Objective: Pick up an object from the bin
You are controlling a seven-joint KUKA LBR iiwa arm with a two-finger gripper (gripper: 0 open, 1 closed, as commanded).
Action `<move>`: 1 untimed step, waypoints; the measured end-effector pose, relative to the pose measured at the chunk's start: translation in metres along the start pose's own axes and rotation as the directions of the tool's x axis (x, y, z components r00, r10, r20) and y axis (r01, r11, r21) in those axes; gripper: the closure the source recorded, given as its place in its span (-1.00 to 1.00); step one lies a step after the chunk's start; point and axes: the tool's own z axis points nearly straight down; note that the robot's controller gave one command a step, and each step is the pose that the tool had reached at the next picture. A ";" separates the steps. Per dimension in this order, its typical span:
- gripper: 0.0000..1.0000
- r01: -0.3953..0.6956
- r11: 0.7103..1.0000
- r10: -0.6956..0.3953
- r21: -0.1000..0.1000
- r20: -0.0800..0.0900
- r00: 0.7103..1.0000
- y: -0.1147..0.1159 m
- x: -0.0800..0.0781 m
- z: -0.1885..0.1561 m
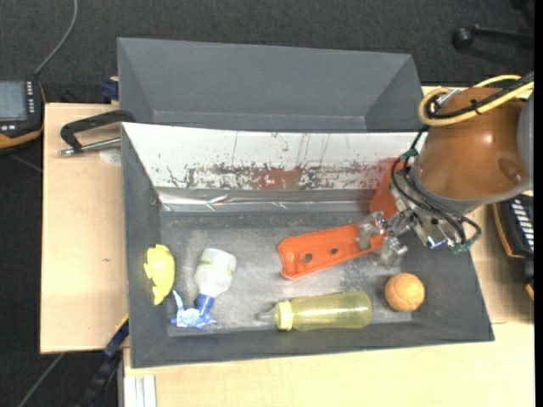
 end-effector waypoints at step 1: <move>1.00 0.025 1.000 -0.025 -0.002 -0.003 1.000 0.015 0.002 -0.011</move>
Offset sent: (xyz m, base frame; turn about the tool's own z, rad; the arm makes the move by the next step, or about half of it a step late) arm -0.0116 0.0043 0.0534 -0.0155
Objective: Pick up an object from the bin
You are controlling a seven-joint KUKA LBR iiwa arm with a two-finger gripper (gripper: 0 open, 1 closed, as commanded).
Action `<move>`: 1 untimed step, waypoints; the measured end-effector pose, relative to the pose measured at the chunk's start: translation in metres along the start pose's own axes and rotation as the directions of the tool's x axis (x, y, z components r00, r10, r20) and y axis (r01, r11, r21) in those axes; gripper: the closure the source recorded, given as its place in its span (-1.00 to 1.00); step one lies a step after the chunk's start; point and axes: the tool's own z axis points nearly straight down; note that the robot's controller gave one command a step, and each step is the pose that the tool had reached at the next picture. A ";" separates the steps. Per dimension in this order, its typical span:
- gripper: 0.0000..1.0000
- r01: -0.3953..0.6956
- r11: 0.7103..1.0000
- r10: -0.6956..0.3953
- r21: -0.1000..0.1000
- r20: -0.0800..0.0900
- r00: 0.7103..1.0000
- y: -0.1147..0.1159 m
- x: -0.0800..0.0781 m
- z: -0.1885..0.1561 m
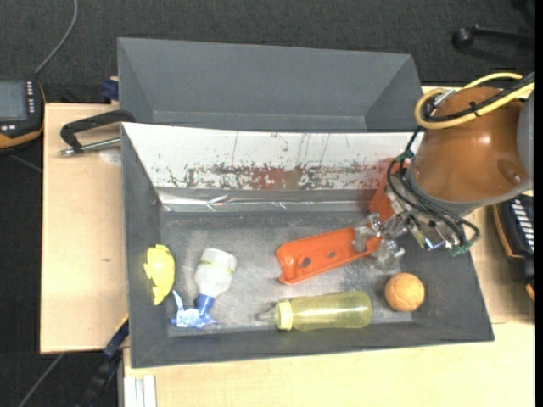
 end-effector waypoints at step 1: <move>1.00 -0.007 1.000 0.007 0.002 0.006 1.000 -0.004 0.003 -0.036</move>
Offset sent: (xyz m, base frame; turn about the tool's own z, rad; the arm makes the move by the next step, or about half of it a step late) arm 0.0054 0.0082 0.1050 0.0129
